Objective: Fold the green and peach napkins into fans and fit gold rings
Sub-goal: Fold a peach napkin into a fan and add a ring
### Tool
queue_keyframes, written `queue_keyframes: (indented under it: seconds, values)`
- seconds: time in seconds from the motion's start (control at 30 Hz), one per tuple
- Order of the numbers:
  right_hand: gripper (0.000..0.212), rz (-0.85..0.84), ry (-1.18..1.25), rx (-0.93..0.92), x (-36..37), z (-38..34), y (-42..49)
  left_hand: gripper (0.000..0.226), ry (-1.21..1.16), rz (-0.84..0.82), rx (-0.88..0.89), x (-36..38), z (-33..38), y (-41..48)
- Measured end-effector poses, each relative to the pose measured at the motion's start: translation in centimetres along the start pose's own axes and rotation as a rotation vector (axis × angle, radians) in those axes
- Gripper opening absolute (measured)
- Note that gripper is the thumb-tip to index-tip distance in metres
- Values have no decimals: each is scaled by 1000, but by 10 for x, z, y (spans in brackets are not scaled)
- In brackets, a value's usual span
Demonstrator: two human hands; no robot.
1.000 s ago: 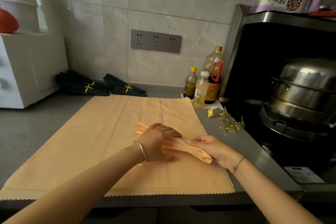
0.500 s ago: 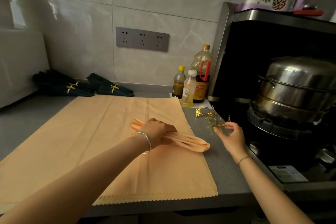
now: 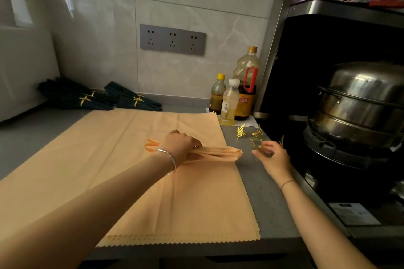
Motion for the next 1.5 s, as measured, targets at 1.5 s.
queue_keyframes:
  seconds: [1.5]
  values:
    - [13,-295,-254,-421,41,-73,-70,51,-12,22,94,11,8,-5]
Point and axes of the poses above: each hand's wrist, its own y-axis towards the middle knuckle, its own x-axis out of the palm, z = x × y, the point moved 5 cm from there along y, towards the middle knuckle, and after that the axes turned 7 degrees about x, right-handed, at the moved point
